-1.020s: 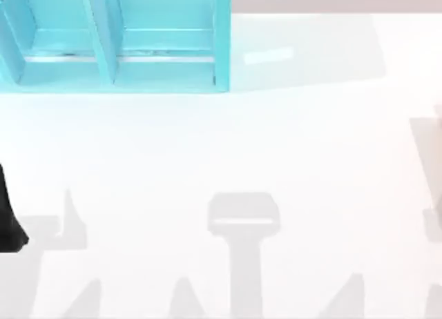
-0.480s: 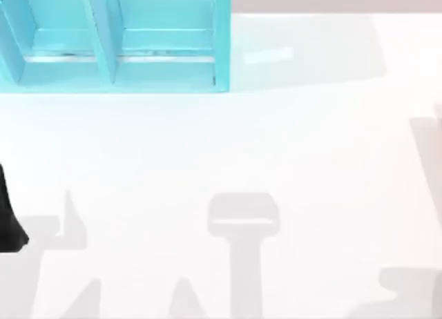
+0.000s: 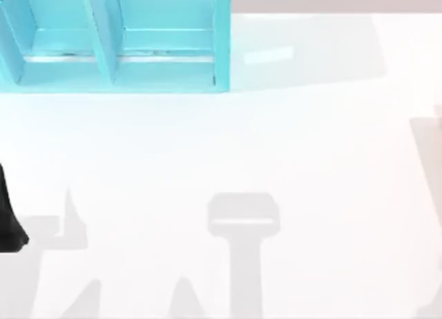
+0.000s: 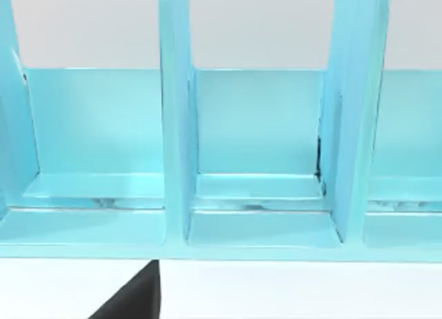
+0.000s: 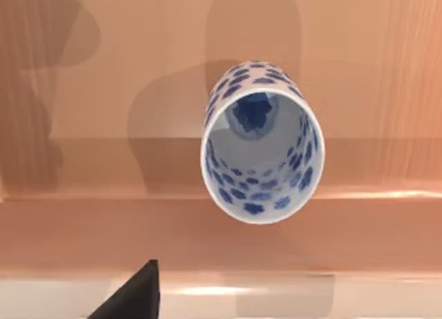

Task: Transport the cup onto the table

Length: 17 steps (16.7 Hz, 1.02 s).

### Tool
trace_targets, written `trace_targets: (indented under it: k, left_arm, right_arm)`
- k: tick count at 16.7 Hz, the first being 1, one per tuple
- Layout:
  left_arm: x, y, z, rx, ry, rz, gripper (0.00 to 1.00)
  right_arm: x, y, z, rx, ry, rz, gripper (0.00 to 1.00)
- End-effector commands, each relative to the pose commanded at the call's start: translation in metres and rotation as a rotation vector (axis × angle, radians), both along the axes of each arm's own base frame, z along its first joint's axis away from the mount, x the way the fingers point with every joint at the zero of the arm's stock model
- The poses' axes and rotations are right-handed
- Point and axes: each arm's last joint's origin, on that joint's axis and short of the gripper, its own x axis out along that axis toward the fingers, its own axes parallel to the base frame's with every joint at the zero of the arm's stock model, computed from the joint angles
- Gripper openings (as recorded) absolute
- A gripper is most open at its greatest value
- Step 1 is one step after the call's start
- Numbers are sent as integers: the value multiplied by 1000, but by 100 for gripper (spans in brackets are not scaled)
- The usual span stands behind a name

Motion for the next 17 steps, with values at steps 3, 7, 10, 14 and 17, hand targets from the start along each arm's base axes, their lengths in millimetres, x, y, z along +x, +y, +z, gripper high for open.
trace_targets:
  k: [3, 7, 10, 14, 17]
  left_arm:
    - [0, 0, 0, 0, 0, 0, 100]
    - [0, 0, 0, 0, 0, 0, 100]
    - [0, 0, 0, 0, 0, 0, 100]
    - [0, 0, 0, 0, 0, 0, 100]
    - [0, 0, 0, 0, 0, 0, 100]
  right_arm:
    - [0, 0, 0, 0, 0, 0, 100]
    - [1, 0, -11, 3, 4, 1, 100]
    - [4, -2, -42, -1, -1, 0, 100]
    - [3, -2, -87, -5, -6, 0, 100]
    - [0, 0, -100, 0, 0, 0, 100]
